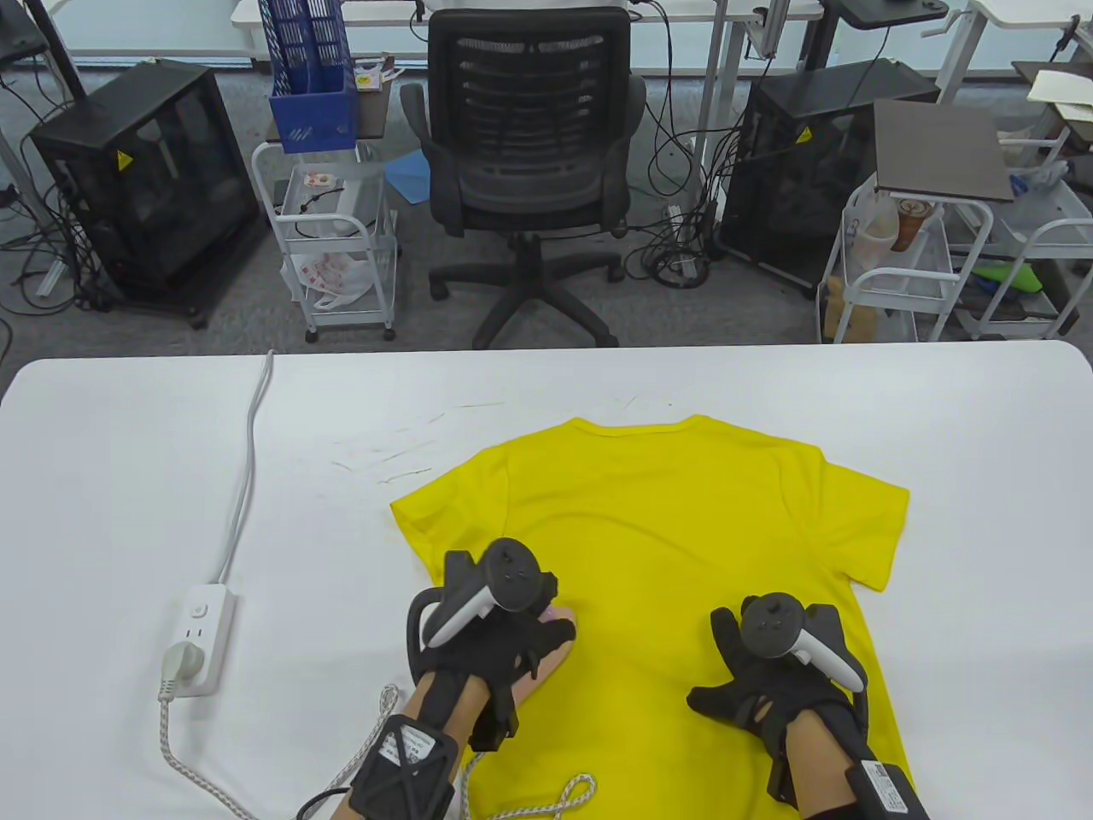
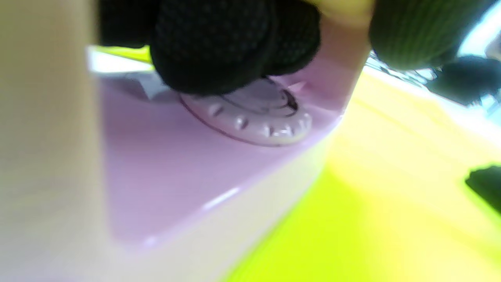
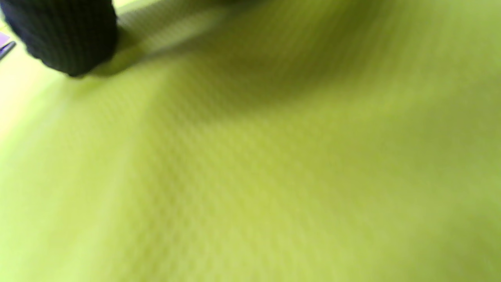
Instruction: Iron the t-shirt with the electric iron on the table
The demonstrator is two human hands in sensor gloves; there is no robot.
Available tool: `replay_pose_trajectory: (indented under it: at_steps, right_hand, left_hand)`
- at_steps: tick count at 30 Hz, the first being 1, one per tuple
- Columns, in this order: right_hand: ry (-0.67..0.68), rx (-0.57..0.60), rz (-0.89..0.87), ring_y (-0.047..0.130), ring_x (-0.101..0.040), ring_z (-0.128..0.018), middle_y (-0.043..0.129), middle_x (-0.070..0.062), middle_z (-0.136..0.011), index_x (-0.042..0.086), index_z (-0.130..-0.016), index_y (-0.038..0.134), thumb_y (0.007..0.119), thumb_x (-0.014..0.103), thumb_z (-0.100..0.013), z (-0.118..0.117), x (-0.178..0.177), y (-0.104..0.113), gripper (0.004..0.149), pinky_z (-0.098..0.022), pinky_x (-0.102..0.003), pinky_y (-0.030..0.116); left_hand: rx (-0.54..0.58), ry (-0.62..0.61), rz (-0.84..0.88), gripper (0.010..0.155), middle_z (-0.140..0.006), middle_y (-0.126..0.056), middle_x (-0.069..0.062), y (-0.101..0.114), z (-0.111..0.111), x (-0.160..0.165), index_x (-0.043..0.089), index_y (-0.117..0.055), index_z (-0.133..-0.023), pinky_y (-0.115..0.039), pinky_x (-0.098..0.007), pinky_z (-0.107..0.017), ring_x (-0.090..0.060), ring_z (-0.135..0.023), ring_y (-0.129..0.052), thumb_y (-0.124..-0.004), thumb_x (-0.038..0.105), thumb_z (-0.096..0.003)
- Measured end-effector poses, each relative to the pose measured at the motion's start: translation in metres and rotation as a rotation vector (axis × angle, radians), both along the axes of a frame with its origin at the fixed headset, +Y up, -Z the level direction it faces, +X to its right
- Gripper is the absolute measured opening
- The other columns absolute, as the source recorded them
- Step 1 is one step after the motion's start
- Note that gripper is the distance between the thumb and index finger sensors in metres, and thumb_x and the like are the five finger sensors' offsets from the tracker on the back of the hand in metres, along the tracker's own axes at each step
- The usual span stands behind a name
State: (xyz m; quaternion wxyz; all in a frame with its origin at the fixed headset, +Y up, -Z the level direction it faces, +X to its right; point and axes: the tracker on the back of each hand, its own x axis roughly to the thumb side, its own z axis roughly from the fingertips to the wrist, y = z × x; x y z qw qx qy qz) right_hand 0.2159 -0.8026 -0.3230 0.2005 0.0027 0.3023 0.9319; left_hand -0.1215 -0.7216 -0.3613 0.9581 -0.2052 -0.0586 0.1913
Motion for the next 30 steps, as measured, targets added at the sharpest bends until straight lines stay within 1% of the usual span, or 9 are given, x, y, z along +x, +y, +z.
replay_pose_trajectory:
  at_steps: [1, 4, 8, 11, 13, 16, 19, 26, 30]
  right_hand:
    - [0.000, -0.001, -0.002, -0.016, -0.032, -0.091, -0.013, -0.003, -0.104, 0.039, -0.100, 0.010, 0.079, 0.066, -0.040, 0.000, 0.000, 0.000, 0.095, -0.062, -0.063, 0.000]
    - [0.000, -0.001, 0.000, -0.016, -0.032, -0.091, -0.013, -0.003, -0.104, 0.039, -0.100, 0.010, 0.079, 0.066, -0.040, 0.000, 0.000, 0.000, 0.095, -0.062, -0.063, 0.000]
    - [0.000, -0.003, 0.000, -0.017, -0.032, -0.091, -0.013, -0.003, -0.104, 0.039, -0.100, 0.010, 0.079, 0.066, -0.040, 0.000, 0.000, 0.000, 0.095, -0.061, -0.063, 0.000]
    - [0.000, 0.000, -0.001, -0.016, -0.032, -0.091, -0.013, -0.003, -0.104, 0.039, -0.100, 0.010, 0.079, 0.066, -0.040, 0.000, 0.000, 0.000, 0.095, -0.062, -0.063, 0.000]
    - [0.001, 0.001, 0.000, -0.016, -0.032, -0.091, -0.013, -0.003, -0.104, 0.039, -0.100, 0.011, 0.079, 0.066, -0.040, 0.000, 0.000, 0.000, 0.095, -0.062, -0.063, 0.000]
    - [0.001, 0.002, -0.001, -0.016, -0.032, -0.091, -0.013, -0.003, -0.104, 0.039, -0.100, 0.010, 0.079, 0.066, -0.040, 0.000, 0.000, 0.000, 0.095, -0.062, -0.063, 0.000]
    - [0.001, 0.003, 0.000, -0.016, -0.032, -0.091, -0.013, -0.003, -0.104, 0.039, -0.101, 0.010, 0.079, 0.066, -0.040, 0.000, 0.000, 0.000, 0.095, -0.062, -0.063, 0.000]
    - [0.001, -0.003, 0.001, -0.016, -0.032, -0.091, -0.013, -0.003, -0.104, 0.039, -0.100, 0.010, 0.079, 0.066, -0.041, 0.000, 0.000, 0.000, 0.095, -0.061, -0.064, 0.000]
    - [0.000, -0.002, 0.001, -0.016, -0.032, -0.091, -0.013, -0.003, -0.104, 0.039, -0.101, 0.010, 0.079, 0.066, -0.041, 0.000, 0.000, 0.000, 0.095, -0.061, -0.064, 0.000]
  left_hand:
    - [-0.028, -0.011, 0.032, 0.071, -0.067, -0.093, 0.004, -0.001, 0.000, -0.002, 0.034, -0.060, -0.104, -0.087, -0.043, -0.039, -0.017, -0.033, -0.103, -0.082, 0.062, -0.0415]
    - [-0.012, -0.111, 0.000, 0.071, -0.067, -0.093, 0.005, 0.000, 0.007, 0.014, 0.034, -0.060, -0.104, -0.087, -0.043, -0.038, -0.016, -0.033, -0.103, -0.081, 0.062, -0.0417]
    - [-0.051, -0.379, 0.022, 0.071, -0.068, -0.094, 0.005, -0.003, 0.033, 0.065, 0.034, -0.060, -0.104, -0.088, -0.042, -0.039, -0.016, -0.034, -0.104, -0.080, 0.063, -0.0417]
    - [-0.018, -0.559, -0.021, 0.072, -0.067, -0.094, 0.007, -0.002, 0.056, 0.099, 0.035, -0.060, -0.104, -0.088, -0.042, -0.039, -0.015, -0.034, -0.104, -0.080, 0.064, -0.0406]
    - [0.008, -0.628, -0.042, 0.073, -0.067, -0.094, 0.008, -0.002, 0.065, 0.110, 0.035, -0.060, -0.103, -0.089, -0.041, -0.039, -0.014, -0.033, -0.104, -0.079, 0.064, -0.0399]
    - [0.105, -0.568, -0.116, 0.072, -0.066, -0.095, 0.006, 0.003, 0.066, 0.110, 0.037, -0.062, -0.102, -0.088, -0.043, -0.038, -0.016, -0.033, -0.105, -0.081, 0.064, -0.0386]
    - [0.170, -0.430, -0.185, 0.071, -0.066, -0.095, 0.007, 0.005, 0.048, 0.094, 0.039, -0.061, -0.102, -0.087, -0.044, -0.039, -0.016, -0.034, -0.104, -0.081, 0.064, -0.0383]
    - [0.093, 0.010, -0.267, 0.073, -0.067, -0.093, 0.006, 0.007, -0.017, 0.025, 0.037, -0.059, -0.103, -0.086, -0.045, -0.040, -0.017, -0.035, -0.103, -0.083, 0.062, -0.0384]
    - [0.007, 0.146, -0.263, 0.073, -0.066, -0.093, 0.006, 0.009, -0.036, -0.006, 0.034, -0.060, -0.102, -0.086, -0.046, -0.039, -0.018, -0.035, -0.103, -0.085, 0.059, -0.0385]
